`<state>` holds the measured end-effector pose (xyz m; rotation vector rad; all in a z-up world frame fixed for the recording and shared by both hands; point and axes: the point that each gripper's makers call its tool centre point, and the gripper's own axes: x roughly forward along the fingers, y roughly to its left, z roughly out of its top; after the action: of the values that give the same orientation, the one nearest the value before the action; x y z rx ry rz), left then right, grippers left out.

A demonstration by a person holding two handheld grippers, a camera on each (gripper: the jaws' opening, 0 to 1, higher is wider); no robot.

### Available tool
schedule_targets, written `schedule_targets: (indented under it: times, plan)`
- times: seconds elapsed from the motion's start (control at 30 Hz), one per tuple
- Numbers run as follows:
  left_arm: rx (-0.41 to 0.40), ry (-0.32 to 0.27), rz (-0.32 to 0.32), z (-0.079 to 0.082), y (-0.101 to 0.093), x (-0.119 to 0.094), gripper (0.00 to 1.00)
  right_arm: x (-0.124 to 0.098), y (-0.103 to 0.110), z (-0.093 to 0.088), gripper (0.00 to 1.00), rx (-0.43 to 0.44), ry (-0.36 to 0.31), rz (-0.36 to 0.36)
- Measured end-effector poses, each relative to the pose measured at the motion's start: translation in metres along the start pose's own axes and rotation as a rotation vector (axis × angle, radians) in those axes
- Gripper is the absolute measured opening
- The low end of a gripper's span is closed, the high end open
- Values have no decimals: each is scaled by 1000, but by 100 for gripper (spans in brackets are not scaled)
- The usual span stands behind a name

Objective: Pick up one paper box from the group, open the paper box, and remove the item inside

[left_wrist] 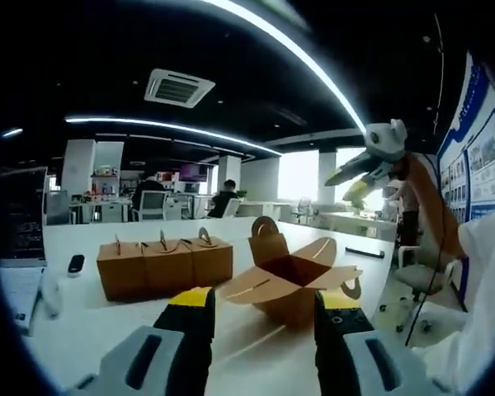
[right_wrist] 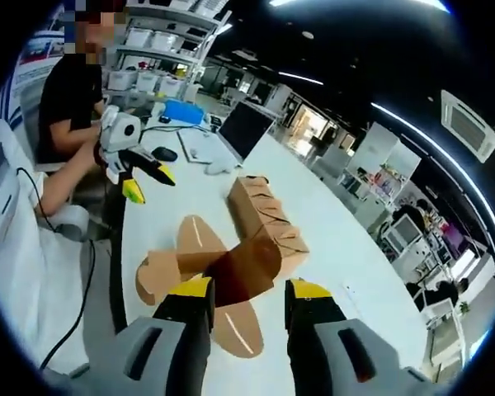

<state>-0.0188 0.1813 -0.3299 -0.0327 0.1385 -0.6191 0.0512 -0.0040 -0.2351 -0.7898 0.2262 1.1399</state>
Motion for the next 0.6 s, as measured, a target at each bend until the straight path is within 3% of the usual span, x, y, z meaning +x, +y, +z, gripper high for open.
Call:
schedule_targets:
  times: [0.23, 0.43, 0.6]
  plan:
    - [-13, 20, 0, -9, 3, 7, 49, 21, -5, 9, 35, -26, 24, 44]
    - [-21, 0, 1, -4, 1, 8, 50, 39, -1, 13, 35, -61, 47, 106]
    - [-33, 4, 19, -9, 8, 14, 50, 58, 6, 9, 36, -100, 74, 160]
